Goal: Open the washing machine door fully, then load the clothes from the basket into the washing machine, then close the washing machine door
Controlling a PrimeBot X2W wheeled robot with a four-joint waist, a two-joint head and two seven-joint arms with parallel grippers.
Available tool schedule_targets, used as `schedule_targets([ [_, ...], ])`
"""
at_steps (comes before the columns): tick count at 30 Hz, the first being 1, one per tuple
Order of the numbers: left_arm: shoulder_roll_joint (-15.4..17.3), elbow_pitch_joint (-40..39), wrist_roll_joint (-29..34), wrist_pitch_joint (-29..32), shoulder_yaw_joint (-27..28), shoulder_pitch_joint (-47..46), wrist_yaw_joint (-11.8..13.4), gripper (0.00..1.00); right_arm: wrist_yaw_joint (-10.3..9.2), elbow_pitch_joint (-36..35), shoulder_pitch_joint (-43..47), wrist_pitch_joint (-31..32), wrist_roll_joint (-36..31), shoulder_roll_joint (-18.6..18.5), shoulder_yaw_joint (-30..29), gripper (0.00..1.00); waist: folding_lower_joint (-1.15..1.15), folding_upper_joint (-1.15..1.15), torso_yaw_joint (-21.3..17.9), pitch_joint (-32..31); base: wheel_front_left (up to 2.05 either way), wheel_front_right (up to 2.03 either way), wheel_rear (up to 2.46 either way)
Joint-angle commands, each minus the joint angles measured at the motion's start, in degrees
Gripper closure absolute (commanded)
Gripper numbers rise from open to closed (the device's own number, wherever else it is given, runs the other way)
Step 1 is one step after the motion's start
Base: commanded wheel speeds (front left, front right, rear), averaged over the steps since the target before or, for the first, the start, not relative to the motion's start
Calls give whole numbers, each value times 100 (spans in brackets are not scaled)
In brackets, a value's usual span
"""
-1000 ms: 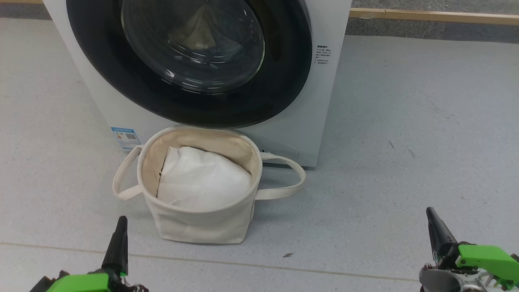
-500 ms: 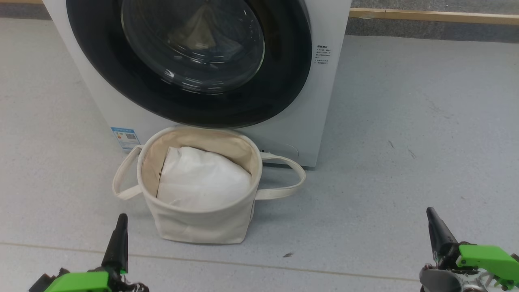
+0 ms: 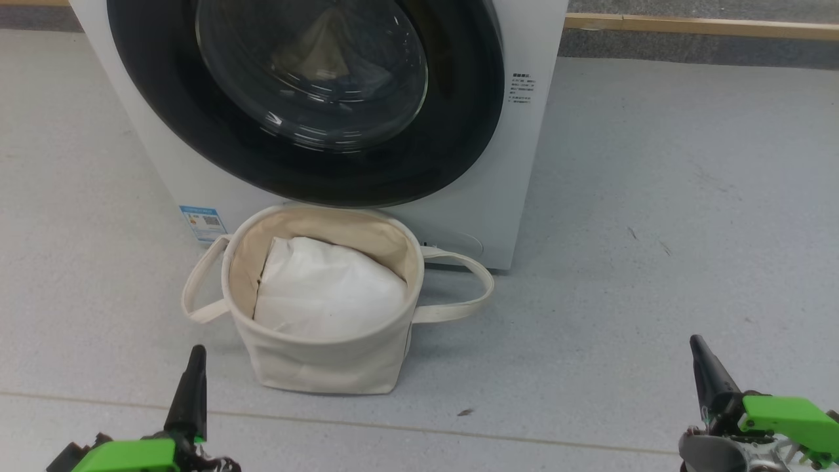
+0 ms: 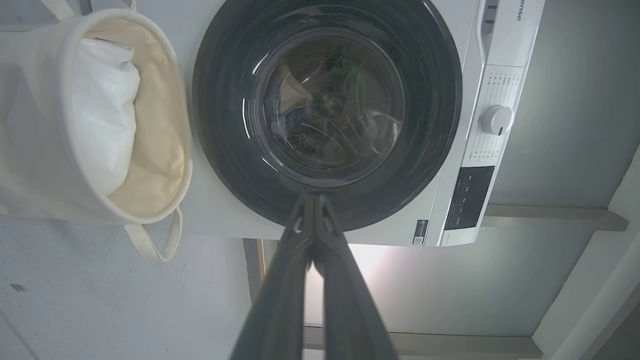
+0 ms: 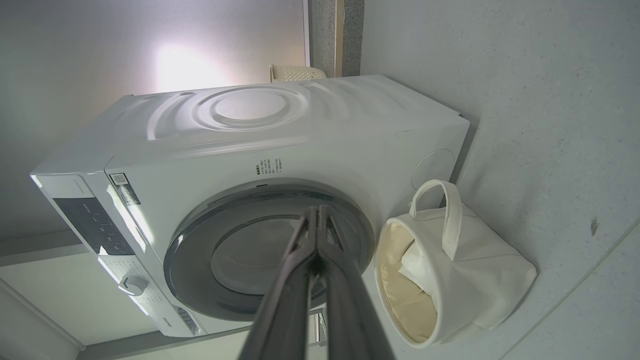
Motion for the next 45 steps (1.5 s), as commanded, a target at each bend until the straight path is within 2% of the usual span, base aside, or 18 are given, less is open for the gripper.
schedule_targets([
  [1, 77, -209, -1, 26, 189, -244, -40, 100, 1, -182, -257, 41, -3, -83, 102, 100, 0, 0, 0, 0, 0, 0, 0],
  [45, 64, -209, 15, 42, 208, -246, -40, 100, 1, -180, -261, 80, -43, -49, 53, 100, 0, 0, 0, 0, 0, 0, 0],
])
